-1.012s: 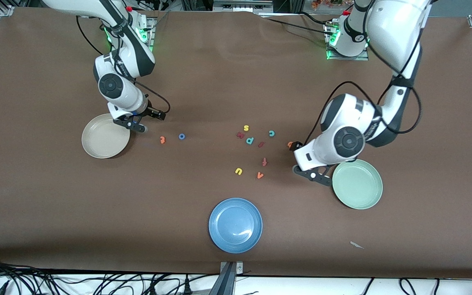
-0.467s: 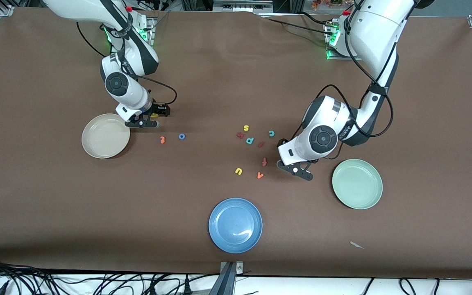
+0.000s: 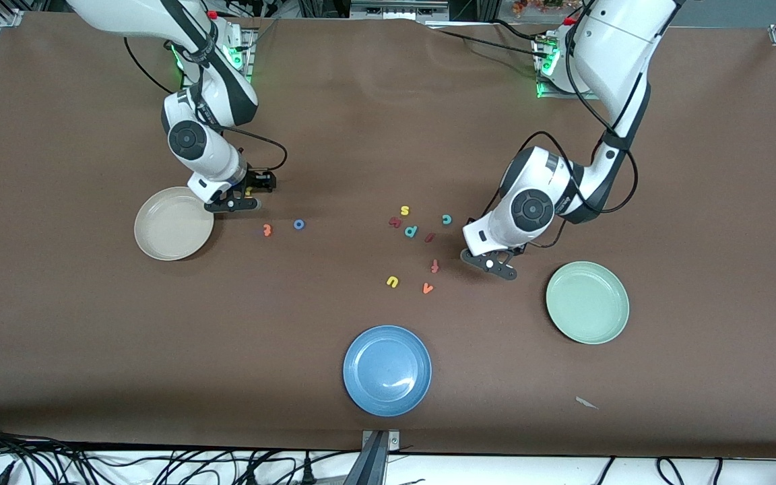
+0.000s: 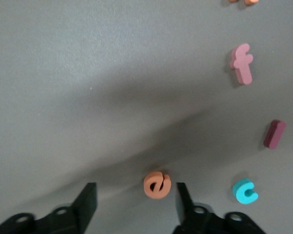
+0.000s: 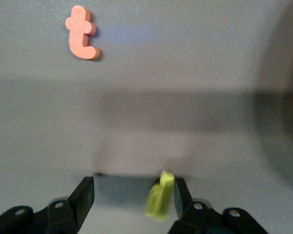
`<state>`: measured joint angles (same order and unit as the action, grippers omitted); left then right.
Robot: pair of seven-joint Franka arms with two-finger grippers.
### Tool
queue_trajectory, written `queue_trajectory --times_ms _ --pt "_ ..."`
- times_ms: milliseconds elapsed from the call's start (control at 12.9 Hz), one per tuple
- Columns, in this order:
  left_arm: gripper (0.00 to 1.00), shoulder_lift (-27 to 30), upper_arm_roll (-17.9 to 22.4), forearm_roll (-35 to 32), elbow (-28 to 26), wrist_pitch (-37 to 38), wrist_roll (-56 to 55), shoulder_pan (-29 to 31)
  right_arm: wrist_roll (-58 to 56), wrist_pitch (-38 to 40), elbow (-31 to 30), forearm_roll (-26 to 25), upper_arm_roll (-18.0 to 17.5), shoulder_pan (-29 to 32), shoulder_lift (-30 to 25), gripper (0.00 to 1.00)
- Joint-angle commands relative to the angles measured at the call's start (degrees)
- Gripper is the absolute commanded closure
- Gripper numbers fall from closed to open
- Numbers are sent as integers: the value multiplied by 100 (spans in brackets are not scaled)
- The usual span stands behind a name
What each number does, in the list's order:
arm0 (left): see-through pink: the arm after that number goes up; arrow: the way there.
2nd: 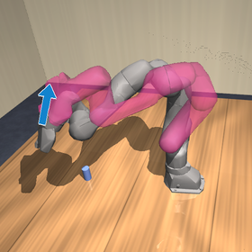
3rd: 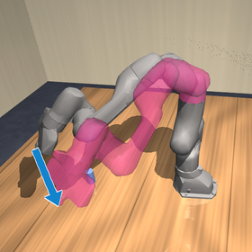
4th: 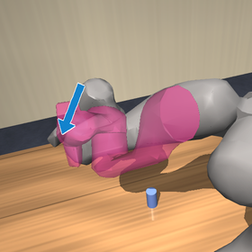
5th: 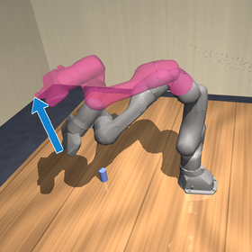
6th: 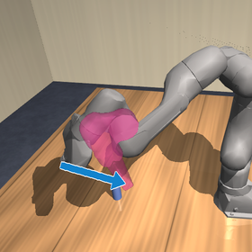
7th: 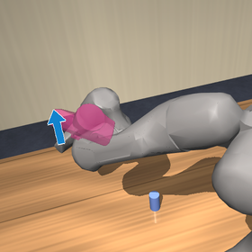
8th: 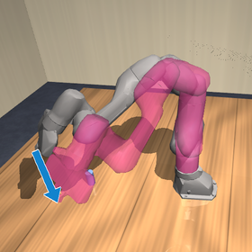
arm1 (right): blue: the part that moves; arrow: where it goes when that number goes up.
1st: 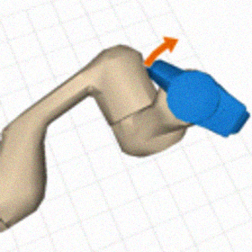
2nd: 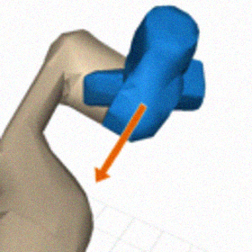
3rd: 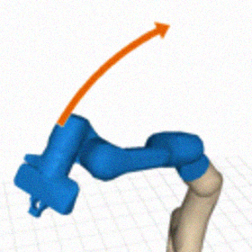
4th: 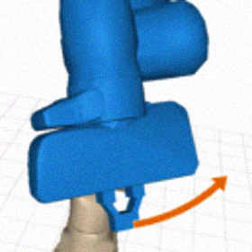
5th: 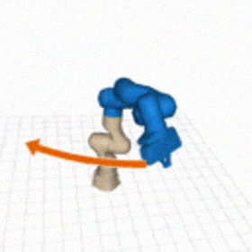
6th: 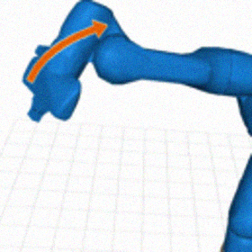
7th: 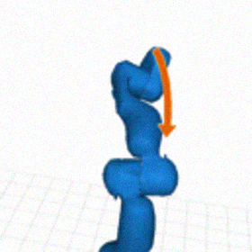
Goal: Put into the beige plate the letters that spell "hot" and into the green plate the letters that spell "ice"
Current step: 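Grasp the yellow h with the right gripper while the left gripper grasps e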
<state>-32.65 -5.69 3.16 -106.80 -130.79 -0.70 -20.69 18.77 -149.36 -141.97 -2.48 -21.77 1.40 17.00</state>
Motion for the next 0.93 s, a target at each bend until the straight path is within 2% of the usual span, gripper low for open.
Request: queue_trajectory --times_ms 0,233,311,467,622,700,778,856 --pt "41 241 59 62 -307 -140 -9 -93 -84 -76 -68 -24 15 27 -56 25" --pt "35 188 59 62 -525 -612 -18 -154 -110 -76 -68 -24 50 27 -30 25" --pt "33 180 59 62 -561 -736 -18 -163 -110 -50 -68 -24 85 27 -21 29" --pt "35 162 59 62 -588 -764 -9 -163 -84 161 -59 -24 233 27 -30 34" --pt "35 66 59 62 -666 -1026 -18 -259 -66 197 -51 -24 252 27 -21 46" --pt "35 48 59 62 -684 -1106 -18 -277 -57 206 -51 -24 261 27 -21 47" --pt "37 48 59 62 -684 -1115 -18 -277 -49 214 -51 -24 261 27 -21 54" --pt "47 39 59 62 -684 -1124 -18 -286 -49 214 -51 -24 261 27 -12 55"
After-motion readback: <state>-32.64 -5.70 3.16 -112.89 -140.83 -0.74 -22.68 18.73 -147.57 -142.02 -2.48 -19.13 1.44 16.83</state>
